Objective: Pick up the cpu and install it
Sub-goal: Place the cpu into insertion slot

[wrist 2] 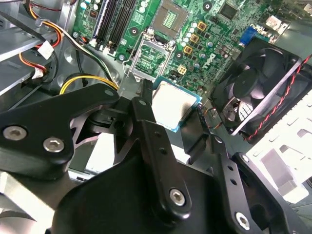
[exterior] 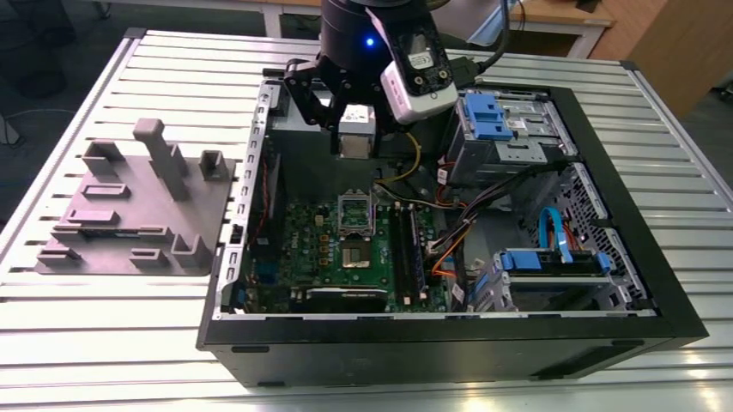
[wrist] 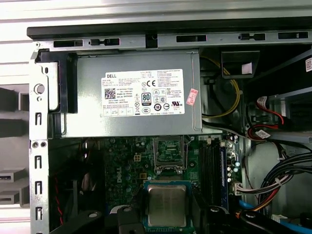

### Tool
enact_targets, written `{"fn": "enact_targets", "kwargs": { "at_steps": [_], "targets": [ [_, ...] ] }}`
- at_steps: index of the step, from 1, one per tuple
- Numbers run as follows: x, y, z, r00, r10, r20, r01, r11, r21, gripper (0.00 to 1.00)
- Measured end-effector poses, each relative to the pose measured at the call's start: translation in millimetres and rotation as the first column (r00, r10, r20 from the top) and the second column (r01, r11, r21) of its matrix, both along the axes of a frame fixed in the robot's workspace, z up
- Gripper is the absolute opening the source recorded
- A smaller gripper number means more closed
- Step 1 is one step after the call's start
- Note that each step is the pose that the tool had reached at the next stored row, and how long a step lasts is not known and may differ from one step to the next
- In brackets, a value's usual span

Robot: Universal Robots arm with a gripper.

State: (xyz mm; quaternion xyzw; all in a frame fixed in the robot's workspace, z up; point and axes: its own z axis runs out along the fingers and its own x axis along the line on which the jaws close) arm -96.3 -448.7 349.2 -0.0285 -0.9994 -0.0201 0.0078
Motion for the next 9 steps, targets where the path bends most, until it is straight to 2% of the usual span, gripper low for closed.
{"fn": "enact_targets", "kwargs": {
  "at_steps": [5, 9],
  "targets": [
    [0.0, 0.0, -0.1, 1.0000, 0.000, -0.0002, 0.000, 1.0000, 0.0000, 0.47],
    [-0.5, 0.0, -6.7, 1.0000, 0.000, -0.0017, 0.000, 1.0000, 0.0000, 0.47]
  ]
}}
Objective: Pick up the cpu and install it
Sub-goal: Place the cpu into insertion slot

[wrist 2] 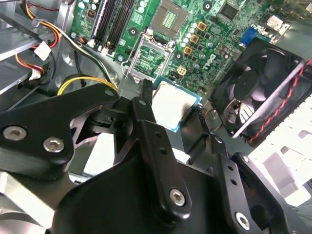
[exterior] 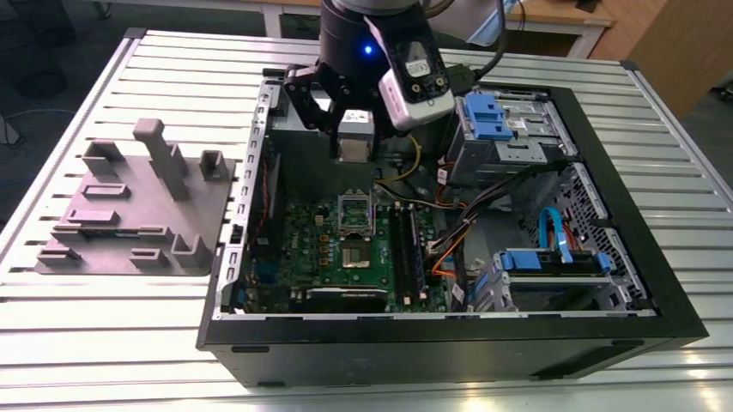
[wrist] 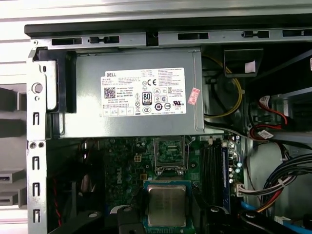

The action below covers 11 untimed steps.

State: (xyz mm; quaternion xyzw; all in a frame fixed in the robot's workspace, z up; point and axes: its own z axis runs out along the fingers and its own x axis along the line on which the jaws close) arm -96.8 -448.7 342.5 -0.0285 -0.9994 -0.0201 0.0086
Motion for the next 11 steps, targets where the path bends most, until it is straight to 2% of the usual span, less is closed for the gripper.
{"fn": "enact_targets", "kwargs": {
  "at_steps": [5, 9, 10, 11],
  "targets": [
    [0.3, -3.7, -9.3, 1.0000, 0.000, 0.0000, 0.000, 1.0000, 0.0001, 0.47],
    [4.1, -3.9, -16.6, 1.0000, 0.001, -0.0001, -0.001, 1.0000, -0.0001, 0.47],
    [4.2, -4.0, -18.2, 1.0000, 0.001, 0.0003, -0.001, 1.0000, -0.0003, 0.47],
    [4.2, -4.1, -19.0, 1.0000, 0.001, 0.0032, -0.001, 1.0000, -0.0004, 0.47]
  ]
}}
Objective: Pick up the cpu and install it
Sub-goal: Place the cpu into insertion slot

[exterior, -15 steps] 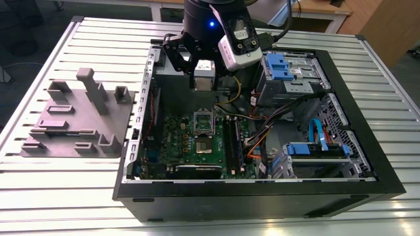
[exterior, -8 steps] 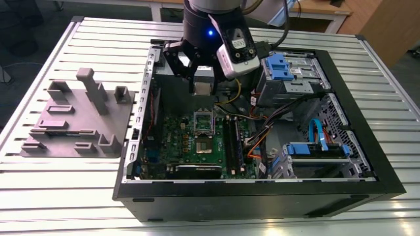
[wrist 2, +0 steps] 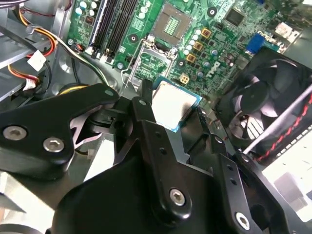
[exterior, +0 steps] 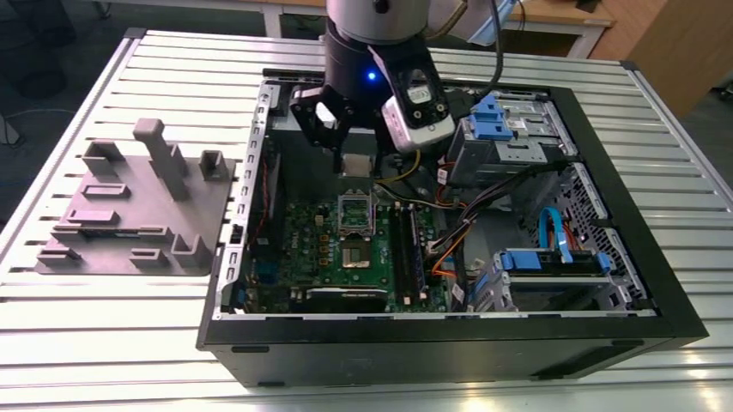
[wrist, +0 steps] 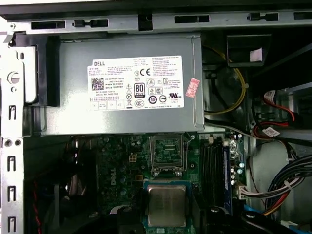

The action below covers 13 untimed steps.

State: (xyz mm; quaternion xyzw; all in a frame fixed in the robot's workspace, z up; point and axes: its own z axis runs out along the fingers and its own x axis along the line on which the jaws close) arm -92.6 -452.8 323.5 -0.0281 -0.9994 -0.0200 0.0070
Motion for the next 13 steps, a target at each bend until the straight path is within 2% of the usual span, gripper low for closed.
{"fn": "enact_targets", "kwargs": {
  "at_steps": [3, 9, 13],
  "targets": [
    [0.1, -0.8, -1.2, 0.9999, 0.010, 0.0088, -0.010, 1.0000, -0.0004, 0.47],
    [0.1, -0.9, -10.8, 0.9975, 0.070, 0.0095, -0.070, 0.9975, -0.0005, 0.47],
    [0.2, -3.5, -17.5, 0.9974, 0.072, 0.0098, -0.072, 0.9974, -0.0005, 0.47]
  ]
}}
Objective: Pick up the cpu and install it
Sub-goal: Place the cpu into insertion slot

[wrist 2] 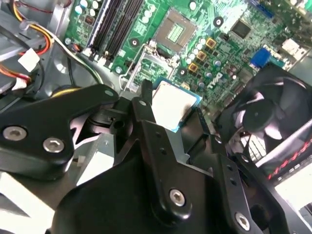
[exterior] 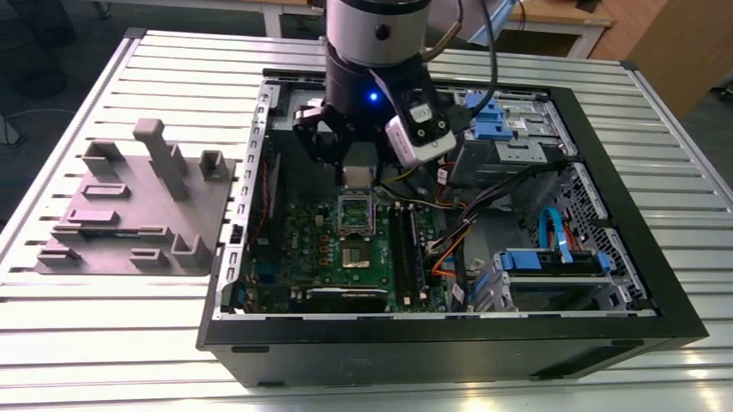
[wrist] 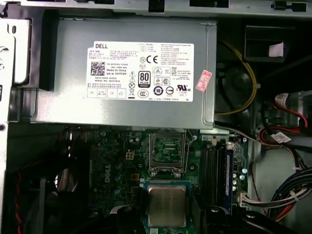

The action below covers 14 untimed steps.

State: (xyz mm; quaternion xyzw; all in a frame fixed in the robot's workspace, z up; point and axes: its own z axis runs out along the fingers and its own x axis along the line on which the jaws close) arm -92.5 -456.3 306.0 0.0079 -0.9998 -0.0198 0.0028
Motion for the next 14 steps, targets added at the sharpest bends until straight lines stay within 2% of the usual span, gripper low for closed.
{"fn": "enact_targets", "kwargs": {
  "at_steps": [2, 5, 14],
  "targets": [
    [0.0, -2.6, -3.4, 1.0000, 0.000, 0.0002, 0.000, 1.0000, -0.0003, 0.47],
    [0.0, -5.4, -8.7, 1.0000, -0.006, 0.0041, 0.006, 1.0000, 0.0001, 0.47],
    [1.6, -6.6, -24.8, 0.9997, -0.023, 0.0046, 0.023, 0.9997, 0.0000, 0.47]
  ]
}}
